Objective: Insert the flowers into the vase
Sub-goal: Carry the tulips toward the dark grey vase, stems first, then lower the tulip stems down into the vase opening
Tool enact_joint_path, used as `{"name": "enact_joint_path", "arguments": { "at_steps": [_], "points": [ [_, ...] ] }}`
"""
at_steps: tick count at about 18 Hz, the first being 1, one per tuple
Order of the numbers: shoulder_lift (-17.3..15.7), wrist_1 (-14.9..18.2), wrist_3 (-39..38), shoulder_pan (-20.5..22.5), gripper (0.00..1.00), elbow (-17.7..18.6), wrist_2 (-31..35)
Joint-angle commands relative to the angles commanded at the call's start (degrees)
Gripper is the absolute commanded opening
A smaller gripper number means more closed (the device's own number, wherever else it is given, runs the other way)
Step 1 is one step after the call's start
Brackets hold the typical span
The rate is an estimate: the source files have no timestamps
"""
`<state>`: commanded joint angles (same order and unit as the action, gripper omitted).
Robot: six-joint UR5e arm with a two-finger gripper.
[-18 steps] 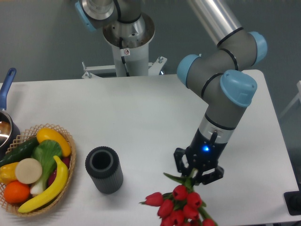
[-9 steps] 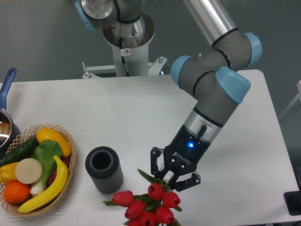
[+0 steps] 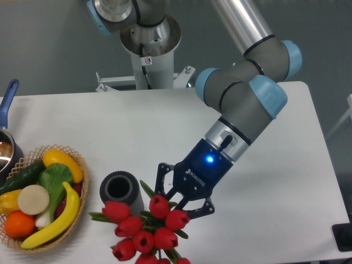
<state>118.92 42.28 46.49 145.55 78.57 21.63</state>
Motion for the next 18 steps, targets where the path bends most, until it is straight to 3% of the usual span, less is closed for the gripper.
{"name": "enact_joint_path", "arguments": {
  "at_steps": [8, 16, 18],
  "points": [
    [-3.78, 0.0, 0.35, -0.96, 0.02, 0.78, -3.96],
    [-10.72, 0.0, 7.29, -1.85, 0.04, 11.67, -5.81],
    [-11.6, -0.09, 8.26, -2.02, 0.04, 13.01, -5.81]
  ]
}}
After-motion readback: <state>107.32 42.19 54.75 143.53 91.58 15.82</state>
